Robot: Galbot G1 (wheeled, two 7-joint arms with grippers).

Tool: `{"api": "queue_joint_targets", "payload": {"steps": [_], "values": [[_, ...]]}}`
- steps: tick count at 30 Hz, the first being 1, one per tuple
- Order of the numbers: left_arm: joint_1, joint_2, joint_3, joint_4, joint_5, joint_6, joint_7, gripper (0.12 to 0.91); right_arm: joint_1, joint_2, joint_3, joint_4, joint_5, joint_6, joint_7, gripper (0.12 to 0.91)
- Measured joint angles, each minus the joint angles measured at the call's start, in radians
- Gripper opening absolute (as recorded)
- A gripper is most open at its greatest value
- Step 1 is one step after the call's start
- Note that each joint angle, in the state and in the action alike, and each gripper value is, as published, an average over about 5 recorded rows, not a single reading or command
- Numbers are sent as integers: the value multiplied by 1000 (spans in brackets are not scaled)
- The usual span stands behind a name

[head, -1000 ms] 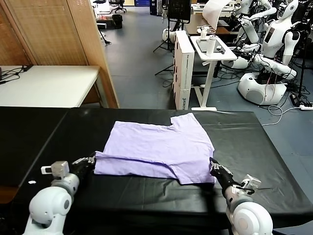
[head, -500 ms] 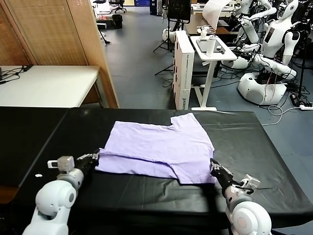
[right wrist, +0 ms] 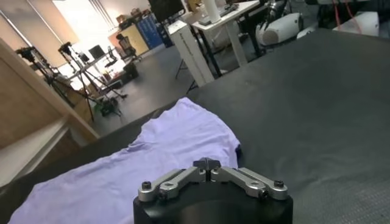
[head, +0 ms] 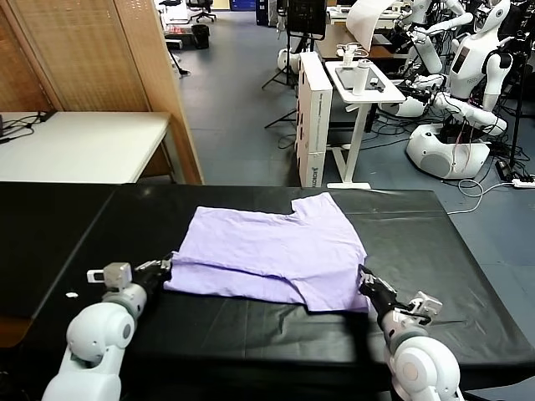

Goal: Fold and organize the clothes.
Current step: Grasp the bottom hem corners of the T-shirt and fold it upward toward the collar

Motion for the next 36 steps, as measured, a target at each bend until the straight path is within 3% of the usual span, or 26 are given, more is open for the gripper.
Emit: {"api": "queue_joint_targets", "payload": {"steps": [19, 22, 25, 28, 32, 36], "values": [[-22, -6, 4, 31, -2, 0, -5, 145, 35, 6, -19, -45, -19, 5, -1, 146], [-20, -9, 8, 38, 3, 0, -5, 145, 35, 6, -20, -46, -30, 9, 0, 235], [-17, -12, 9, 38, 15, 0, -5, 145, 31, 4, -16, -40, -29, -3, 8, 409], [-12, -11, 8, 28, 30, 0, -4, 198, 22, -1, -5, -22, 1, -46, 37, 598], [2, -7, -1, 6, 49, 0, 13, 428, 5, -15, 11, 12, 24, -86, 54, 827], [30, 0, -17, -26, 97, 0, 47, 674, -24, -38, 32, 49, -12, -110, 35, 897]]}}
